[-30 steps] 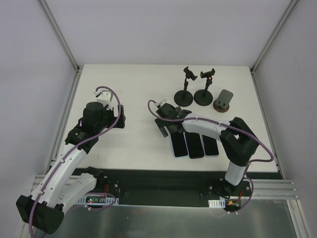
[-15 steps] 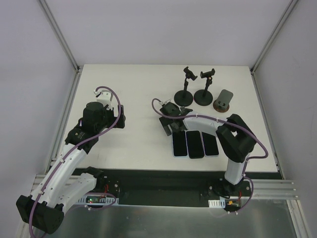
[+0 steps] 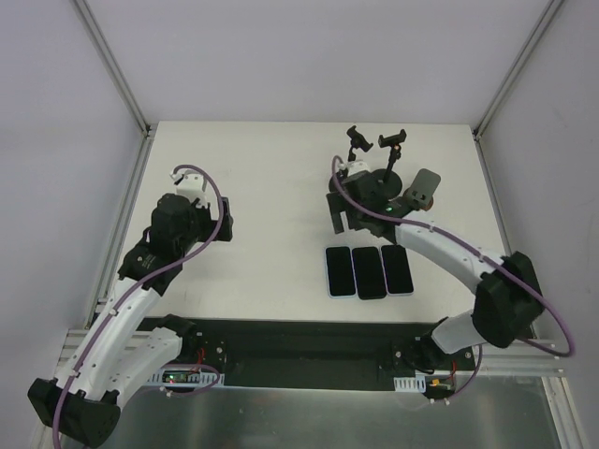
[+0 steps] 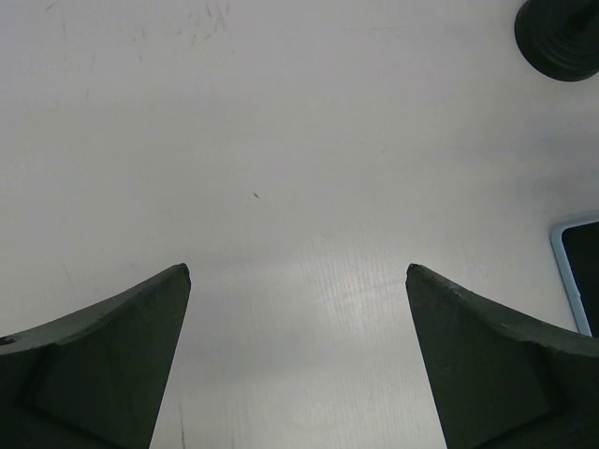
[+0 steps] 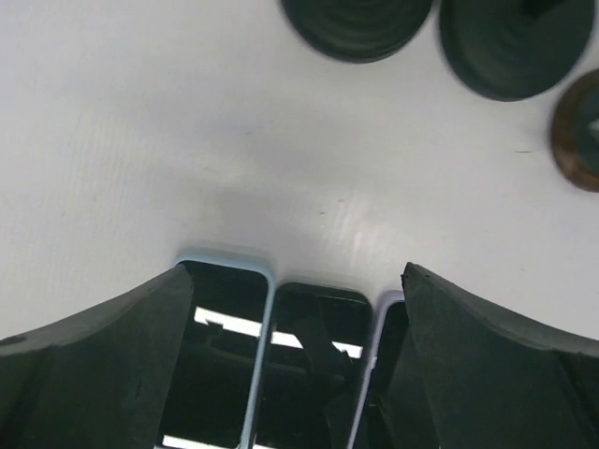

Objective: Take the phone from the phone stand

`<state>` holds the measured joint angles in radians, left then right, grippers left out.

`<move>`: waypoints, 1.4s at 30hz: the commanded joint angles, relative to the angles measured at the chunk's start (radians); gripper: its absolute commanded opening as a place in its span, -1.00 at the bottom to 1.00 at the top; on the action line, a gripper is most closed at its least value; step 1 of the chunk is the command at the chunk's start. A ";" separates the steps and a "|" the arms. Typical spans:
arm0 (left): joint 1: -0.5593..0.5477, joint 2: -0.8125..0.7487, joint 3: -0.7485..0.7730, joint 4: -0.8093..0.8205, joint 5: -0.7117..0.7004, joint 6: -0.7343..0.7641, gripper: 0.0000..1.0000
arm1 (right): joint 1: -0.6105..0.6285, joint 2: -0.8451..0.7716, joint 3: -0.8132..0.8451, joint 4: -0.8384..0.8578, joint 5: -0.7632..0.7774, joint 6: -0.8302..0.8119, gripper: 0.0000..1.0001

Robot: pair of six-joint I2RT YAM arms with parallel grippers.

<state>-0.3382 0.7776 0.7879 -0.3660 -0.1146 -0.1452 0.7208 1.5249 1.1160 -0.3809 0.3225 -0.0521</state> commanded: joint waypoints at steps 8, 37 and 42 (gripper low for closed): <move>0.010 -0.236 -0.061 0.094 -0.279 -0.022 0.98 | -0.284 -0.626 -0.201 -0.004 0.197 0.005 0.93; 0.018 -0.735 -0.268 0.360 -0.430 0.076 0.98 | -0.294 -1.549 -0.624 0.146 0.423 -0.288 0.93; 0.022 -0.701 -0.263 0.361 -0.407 0.075 0.98 | -0.297 -1.560 -0.636 0.151 0.412 -0.295 0.93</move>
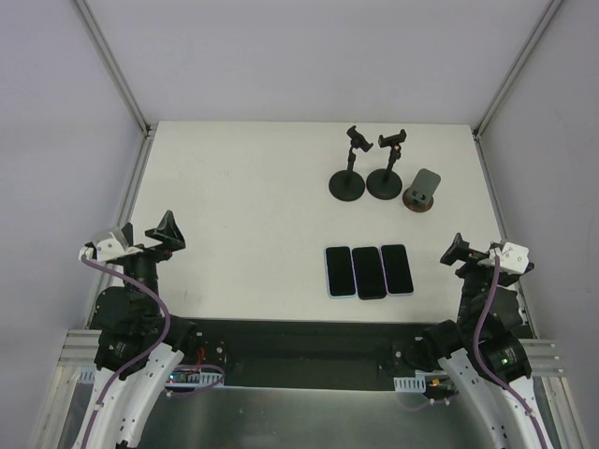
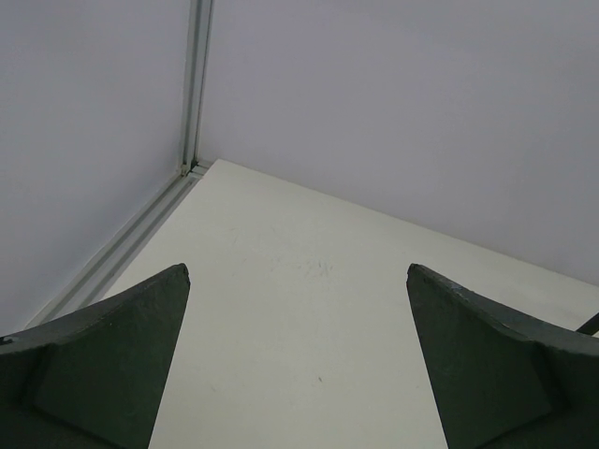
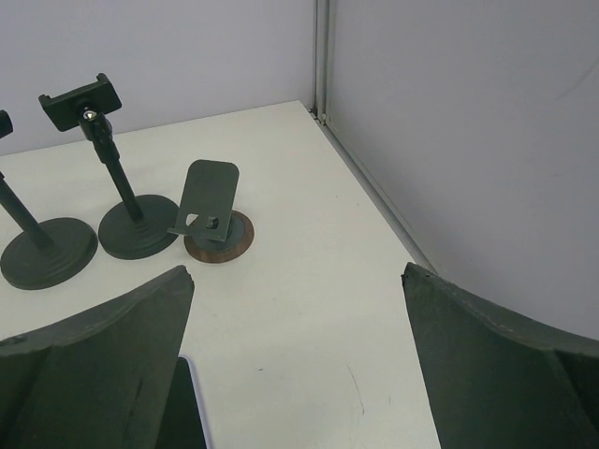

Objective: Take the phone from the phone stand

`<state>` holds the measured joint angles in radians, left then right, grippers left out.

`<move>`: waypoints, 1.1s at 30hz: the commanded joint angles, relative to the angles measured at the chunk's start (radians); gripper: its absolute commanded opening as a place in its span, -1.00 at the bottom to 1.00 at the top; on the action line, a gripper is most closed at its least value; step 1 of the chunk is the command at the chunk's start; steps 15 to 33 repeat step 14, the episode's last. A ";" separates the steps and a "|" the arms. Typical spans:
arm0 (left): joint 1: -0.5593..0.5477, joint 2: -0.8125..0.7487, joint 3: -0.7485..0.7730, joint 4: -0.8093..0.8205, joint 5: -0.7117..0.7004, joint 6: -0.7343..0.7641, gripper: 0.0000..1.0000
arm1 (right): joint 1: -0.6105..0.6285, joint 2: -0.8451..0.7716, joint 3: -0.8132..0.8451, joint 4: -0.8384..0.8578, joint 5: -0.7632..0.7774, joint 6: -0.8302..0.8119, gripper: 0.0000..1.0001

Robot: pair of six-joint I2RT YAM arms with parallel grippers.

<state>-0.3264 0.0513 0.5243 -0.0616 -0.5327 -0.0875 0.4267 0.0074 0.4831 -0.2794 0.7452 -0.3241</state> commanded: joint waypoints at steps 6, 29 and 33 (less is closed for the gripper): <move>0.015 0.041 0.005 0.057 0.028 0.012 0.98 | -0.011 -0.024 -0.008 0.062 -0.026 -0.024 0.93; 0.044 0.045 0.003 0.055 0.069 -0.006 0.98 | -0.013 -0.021 -0.012 0.069 -0.044 -0.027 0.93; 0.044 0.045 0.003 0.055 0.069 -0.006 0.98 | -0.013 -0.021 -0.012 0.069 -0.044 -0.027 0.93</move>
